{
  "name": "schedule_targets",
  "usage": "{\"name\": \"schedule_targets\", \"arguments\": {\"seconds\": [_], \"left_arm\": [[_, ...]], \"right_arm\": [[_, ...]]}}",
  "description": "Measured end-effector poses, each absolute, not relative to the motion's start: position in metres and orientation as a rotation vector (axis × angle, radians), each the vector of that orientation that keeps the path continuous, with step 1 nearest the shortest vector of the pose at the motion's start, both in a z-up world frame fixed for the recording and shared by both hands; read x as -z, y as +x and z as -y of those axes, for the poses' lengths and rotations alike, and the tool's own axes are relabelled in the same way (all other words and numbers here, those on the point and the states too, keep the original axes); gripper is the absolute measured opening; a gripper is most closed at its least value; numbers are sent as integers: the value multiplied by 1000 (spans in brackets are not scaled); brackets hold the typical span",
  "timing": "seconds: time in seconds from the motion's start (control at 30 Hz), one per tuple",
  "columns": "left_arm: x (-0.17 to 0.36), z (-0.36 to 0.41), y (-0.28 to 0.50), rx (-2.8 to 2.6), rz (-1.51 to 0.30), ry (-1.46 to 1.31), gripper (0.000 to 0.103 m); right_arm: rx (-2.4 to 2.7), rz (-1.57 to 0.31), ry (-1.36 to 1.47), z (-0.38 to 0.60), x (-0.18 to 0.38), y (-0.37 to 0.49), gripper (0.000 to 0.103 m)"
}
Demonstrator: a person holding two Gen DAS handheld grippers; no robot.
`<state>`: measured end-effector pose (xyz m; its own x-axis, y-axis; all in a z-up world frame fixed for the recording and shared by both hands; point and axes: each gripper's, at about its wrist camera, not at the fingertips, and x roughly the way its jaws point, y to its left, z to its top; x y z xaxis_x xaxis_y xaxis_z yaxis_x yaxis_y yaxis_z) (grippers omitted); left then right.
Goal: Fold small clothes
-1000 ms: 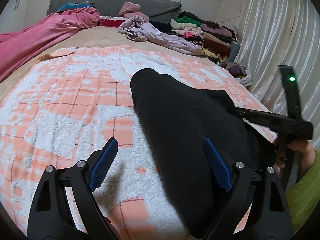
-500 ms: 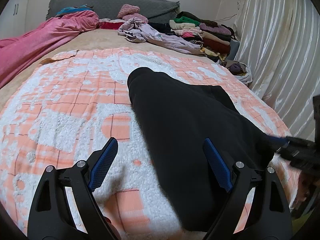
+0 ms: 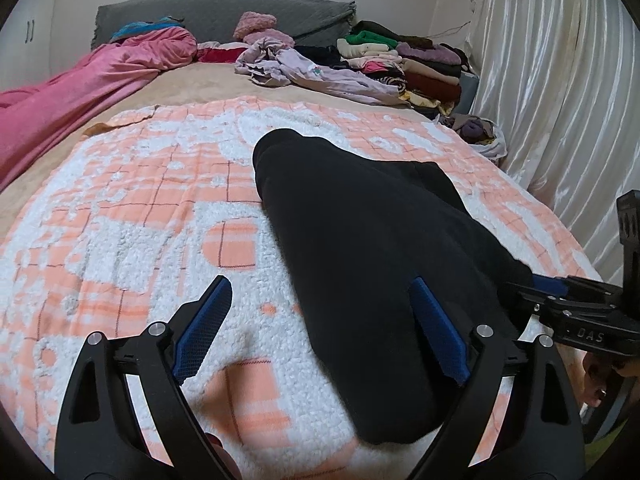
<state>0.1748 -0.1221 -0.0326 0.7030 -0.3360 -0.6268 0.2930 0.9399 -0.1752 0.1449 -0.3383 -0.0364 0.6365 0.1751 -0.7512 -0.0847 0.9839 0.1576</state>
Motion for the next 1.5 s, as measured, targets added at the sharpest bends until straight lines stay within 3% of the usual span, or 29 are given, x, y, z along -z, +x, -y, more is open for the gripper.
{"name": "schedule_targets", "arguments": {"seconds": [0.17, 0.23, 0.3, 0.53, 1.5], "left_arm": [[31, 121, 167, 338, -711, -54, 86], [29, 120, 160, 335, -707, -52, 90], [26, 118, 154, 331, -701, -53, 92], [15, 109, 132, 301, -685, -57, 93], [17, 96, 72, 249, -735, -35, 93]], "right_arm": [[-136, -857, 133, 344, 33, 133, 59], [-136, -836, 141, 345, 28, 126, 73], [-133, -808, 141, 345, 21, 118, 80], [-133, -715, 101, 337, -1, 93, 95], [-111, -724, 86, 323, 8, 41, 96]]}}
